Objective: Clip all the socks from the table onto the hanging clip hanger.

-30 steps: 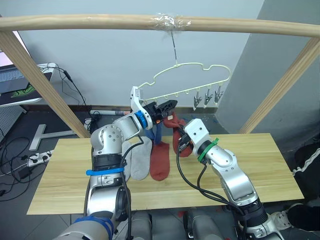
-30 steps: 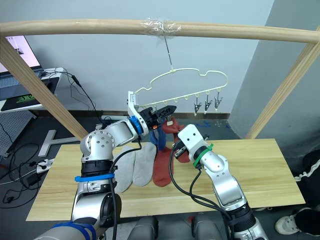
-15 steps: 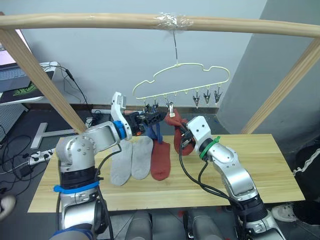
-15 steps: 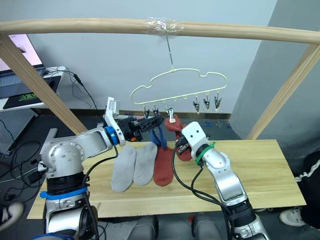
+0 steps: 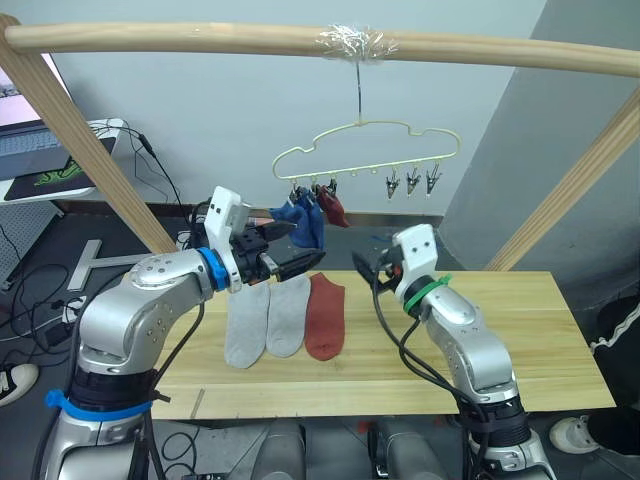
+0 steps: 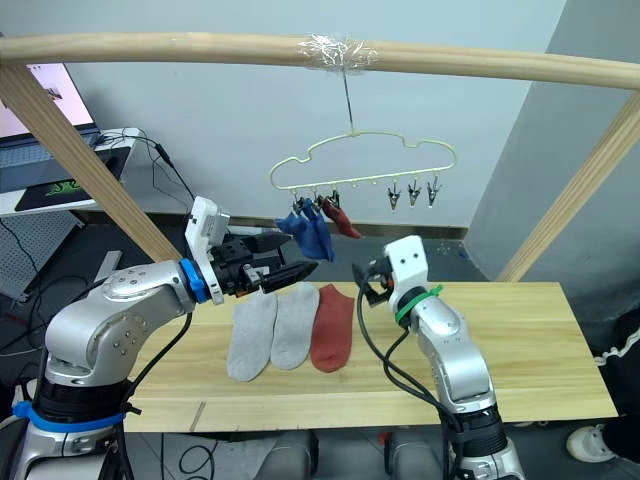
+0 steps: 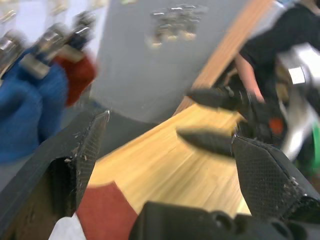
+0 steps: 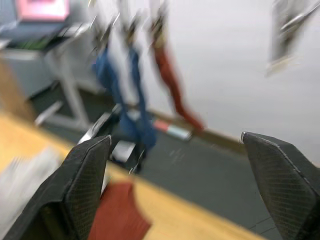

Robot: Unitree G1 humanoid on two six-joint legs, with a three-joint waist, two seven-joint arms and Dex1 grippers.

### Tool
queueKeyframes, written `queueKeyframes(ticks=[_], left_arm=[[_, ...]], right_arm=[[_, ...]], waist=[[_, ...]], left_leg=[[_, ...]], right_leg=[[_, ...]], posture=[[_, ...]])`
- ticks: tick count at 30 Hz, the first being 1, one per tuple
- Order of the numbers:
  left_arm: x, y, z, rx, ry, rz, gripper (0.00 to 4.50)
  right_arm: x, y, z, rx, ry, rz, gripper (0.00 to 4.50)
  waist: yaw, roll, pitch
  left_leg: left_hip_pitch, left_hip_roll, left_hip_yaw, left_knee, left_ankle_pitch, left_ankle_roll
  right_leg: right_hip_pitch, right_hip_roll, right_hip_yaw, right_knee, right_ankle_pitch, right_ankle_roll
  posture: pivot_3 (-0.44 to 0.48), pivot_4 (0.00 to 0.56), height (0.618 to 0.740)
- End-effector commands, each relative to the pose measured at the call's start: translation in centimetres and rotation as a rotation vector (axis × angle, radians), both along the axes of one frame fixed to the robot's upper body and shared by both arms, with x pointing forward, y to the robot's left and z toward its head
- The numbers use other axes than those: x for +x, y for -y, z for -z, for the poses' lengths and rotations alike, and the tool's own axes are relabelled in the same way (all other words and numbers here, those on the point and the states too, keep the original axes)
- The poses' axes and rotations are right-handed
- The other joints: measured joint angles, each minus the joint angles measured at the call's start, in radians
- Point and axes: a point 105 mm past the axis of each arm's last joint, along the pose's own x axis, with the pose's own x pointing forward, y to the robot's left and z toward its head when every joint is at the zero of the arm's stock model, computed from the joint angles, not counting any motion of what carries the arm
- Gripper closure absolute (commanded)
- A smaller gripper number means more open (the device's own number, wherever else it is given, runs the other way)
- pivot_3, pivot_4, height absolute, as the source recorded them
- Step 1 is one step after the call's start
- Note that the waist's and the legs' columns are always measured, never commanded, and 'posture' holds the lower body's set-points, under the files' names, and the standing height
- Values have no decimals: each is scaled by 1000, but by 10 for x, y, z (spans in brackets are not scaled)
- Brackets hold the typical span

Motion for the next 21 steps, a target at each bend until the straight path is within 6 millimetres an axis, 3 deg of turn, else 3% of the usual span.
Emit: queueKeyframes(ticks=[1, 3, 4, 8, 21], left_arm=[[-10, 10, -14, -7, 134, 104, 0], [-8, 11, -15, -35, 138, 117, 0], [-6, 11, -15, -40, 143, 116, 0], [1, 13, -18, -44, 178, 119, 0], [0, 20, -24, -70, 199, 136, 0]], right_arm=[[2, 9, -30, 32, 108, 81, 1042], [5, 8, -34, 12, 126, 102, 1687], [6, 7, -35, 18, 129, 106, 1687], [13, 6, -38, 27, 132, 130, 2763], [47, 10, -35, 45, 108, 183, 2763]], waist=[[0, 0, 0], [0, 0, 0], [-1, 0, 0], [-2, 0, 0], [-3, 0, 0]], left_leg=[[0, 0, 0, 0, 0, 0], [0, 0, 0, 0, 0, 0], [0, 0, 0, 0, 0, 0], [0, 0, 0, 0, 0, 0], [0, 0, 0, 0, 0, 0]], right_leg=[[0, 0, 0, 0, -1, -2], [0, 0, 0, 0, -1, -1], [0, 0, 0, 0, -1, -1], [0, 0, 0, 1, 0, 1], [0, 1, 0, 2, 0, 1]], posture=[[183, 139, 740], [174, 141, 740], [174, 141, 740], [165, 147, 740], [177, 156, 740]])
